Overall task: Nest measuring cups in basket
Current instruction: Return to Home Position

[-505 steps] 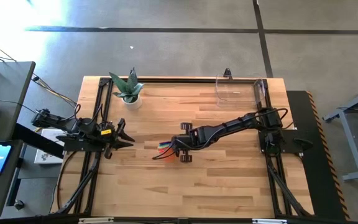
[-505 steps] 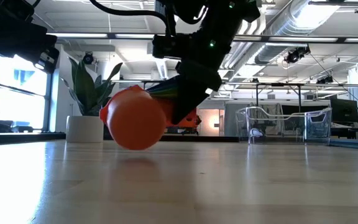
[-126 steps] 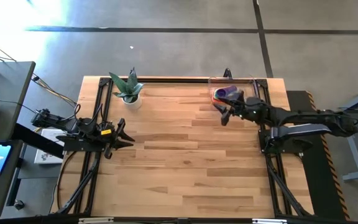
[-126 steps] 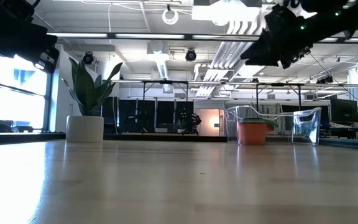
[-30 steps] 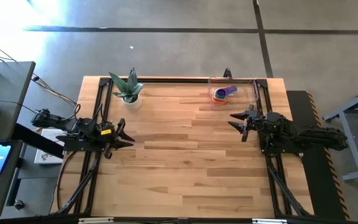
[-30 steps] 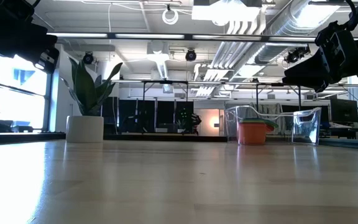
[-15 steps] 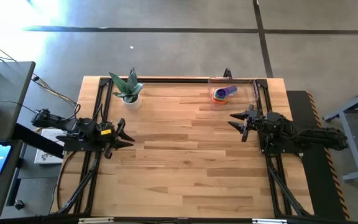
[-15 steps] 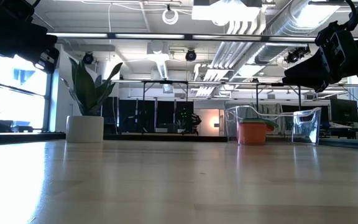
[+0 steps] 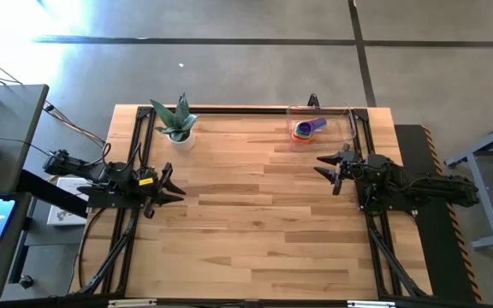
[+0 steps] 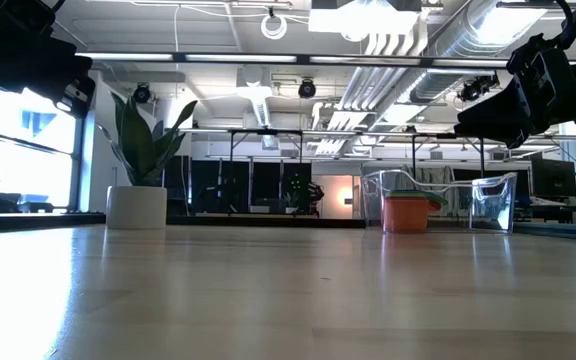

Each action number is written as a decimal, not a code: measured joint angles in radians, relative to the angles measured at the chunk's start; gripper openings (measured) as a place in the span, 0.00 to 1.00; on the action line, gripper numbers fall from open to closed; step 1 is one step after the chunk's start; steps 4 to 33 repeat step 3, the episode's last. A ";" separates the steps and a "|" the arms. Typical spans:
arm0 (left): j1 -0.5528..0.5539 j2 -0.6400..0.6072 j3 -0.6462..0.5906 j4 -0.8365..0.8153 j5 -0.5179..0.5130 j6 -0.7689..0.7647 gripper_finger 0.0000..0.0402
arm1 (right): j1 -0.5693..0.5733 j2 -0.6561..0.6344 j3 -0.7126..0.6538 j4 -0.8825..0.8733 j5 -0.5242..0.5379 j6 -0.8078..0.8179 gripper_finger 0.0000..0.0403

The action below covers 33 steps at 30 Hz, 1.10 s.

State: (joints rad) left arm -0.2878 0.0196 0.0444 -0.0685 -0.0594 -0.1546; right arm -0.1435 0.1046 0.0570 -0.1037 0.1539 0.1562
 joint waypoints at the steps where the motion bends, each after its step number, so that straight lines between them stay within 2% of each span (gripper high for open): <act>1: 0.000 0.000 0.000 0.000 0.000 0.000 0.19 | 0.000 0.000 0.000 0.000 0.000 0.000 0.46; 33: 0.000 0.000 0.000 0.000 0.000 0.000 0.19 | 0.000 0.000 0.000 0.000 0.000 0.000 0.46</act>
